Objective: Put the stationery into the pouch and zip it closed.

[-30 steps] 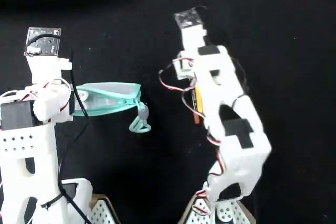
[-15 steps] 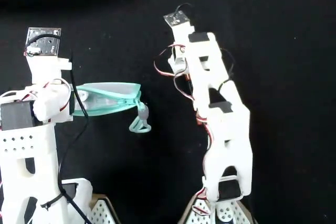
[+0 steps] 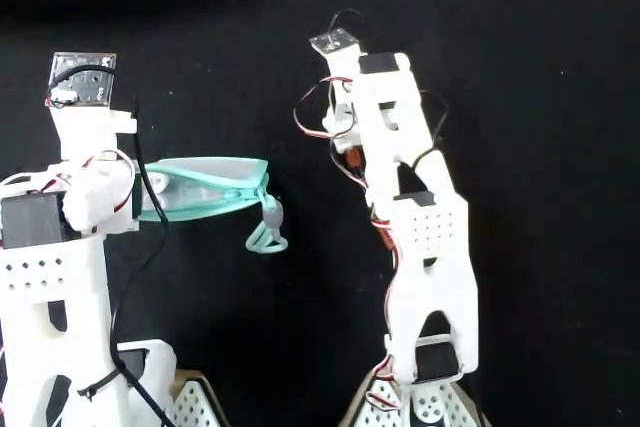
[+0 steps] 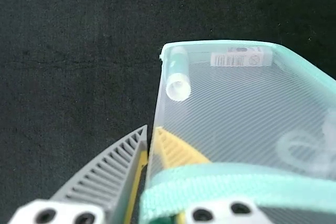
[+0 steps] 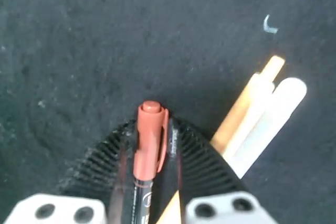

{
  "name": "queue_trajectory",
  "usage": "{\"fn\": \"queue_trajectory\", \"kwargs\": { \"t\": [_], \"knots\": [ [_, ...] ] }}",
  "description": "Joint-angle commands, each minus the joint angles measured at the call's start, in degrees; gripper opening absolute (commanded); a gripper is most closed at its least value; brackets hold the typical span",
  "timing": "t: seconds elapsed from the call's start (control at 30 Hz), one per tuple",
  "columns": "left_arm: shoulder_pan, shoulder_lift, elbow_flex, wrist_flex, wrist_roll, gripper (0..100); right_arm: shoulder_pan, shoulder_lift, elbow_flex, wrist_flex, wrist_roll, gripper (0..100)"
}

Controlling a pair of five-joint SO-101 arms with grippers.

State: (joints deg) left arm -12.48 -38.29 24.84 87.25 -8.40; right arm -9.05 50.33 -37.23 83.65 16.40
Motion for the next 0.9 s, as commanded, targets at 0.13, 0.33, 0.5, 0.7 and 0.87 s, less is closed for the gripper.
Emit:
{"fn": "queue_trajectory", "kwargs": {
  "t": [0.13, 0.33, 0.5, 0.7, 0.87],
  "knots": [
    [-1.1, 0.7, 2.7, 0.1, 0.3, 3, -4.0, -0.5, -1.4, 5.8, 0.5, 1.2],
    [-1.1, 0.7, 2.7, 0.1, 0.3, 3, -4.8, -0.1, -1.4, 8.7, 4.8, 15.2],
    [-1.1, 0.7, 2.7, 0.1, 0.3, 3, -4.8, 0.0, -1.3, 10.8, 11.6, 19.1],
    [-1.1, 0.7, 2.7, 0.1, 0.3, 3, -4.8, 2.4, -1.4, 10.7, 13.3, 6.3],
    [-1.2, 0.7, 2.7, 0.1, 0.3, 3, -3.8, 4.4, -2.0, 10.6, 13.0, 1.1]
  ]
}}
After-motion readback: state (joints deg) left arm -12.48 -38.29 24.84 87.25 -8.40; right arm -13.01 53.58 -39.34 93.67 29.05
